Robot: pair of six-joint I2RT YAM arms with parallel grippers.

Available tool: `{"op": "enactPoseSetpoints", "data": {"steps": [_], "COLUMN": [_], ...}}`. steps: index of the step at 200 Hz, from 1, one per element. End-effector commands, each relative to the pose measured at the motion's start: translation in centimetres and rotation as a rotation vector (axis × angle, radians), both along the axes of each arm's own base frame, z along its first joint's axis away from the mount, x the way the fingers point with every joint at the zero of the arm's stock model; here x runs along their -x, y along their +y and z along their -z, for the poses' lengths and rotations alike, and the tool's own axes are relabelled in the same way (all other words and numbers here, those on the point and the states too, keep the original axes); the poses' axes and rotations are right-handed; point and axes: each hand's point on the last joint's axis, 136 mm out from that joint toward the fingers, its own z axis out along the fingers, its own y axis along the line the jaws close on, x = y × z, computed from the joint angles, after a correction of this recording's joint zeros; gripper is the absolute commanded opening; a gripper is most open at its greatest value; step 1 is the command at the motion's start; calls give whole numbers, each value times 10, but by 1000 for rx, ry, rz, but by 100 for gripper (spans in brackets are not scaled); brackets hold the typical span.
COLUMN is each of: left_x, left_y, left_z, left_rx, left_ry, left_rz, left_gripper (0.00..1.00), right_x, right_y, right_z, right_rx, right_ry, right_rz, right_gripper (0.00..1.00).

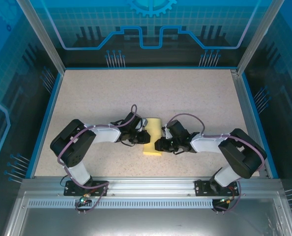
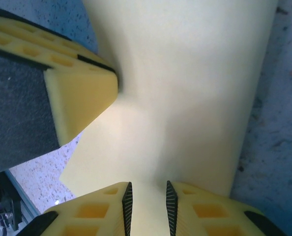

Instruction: Fold a paper plane with a square sheet of paper (pick it up from the middle)

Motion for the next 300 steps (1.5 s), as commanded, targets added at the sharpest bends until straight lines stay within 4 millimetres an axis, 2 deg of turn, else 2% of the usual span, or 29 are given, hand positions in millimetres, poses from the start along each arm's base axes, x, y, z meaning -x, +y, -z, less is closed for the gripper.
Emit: {"op": "enactPoseSetpoints", "data": {"steps": [1,37,58,96,124,159,185,218,248,300], "left_x": [19,19,20,19,19,19,19,20,20,18], "left_y": [27,27,28,29,28,27,28,29,28,29], "left_z": [38,38,38,39,38,37,37,37,38,37], "left_rx": [-165,-169,-178,-185,-188,-186,-186,-188,-188,-195], "left_ry": [87,91,92,100,100,102,103,103,102,96], "left_rz": [1,1,3,2,4,3,3,4,4,7], "left_gripper": [18,18,17,17,17,17,17,17,17,17], "right_x": [12,23,35,52,56,39,27,26,32,57], "right_y": [8,-1,-12,-30,-33,-10,2,8,4,-27], "right_z": [-3,9,22,31,18,-16,-24,-7,13,28], "right_rx": [-24,7,52,146,142,37,7,32,69,164], "right_ry": [24,39,65,79,61,-27,-58,-28,14,74], "right_rz": [-25,-23,-27,-41,-30,-16,-10,-33,-45,-51], "right_gripper": [27,27,27,26,26,26,25,25,26,25]}}
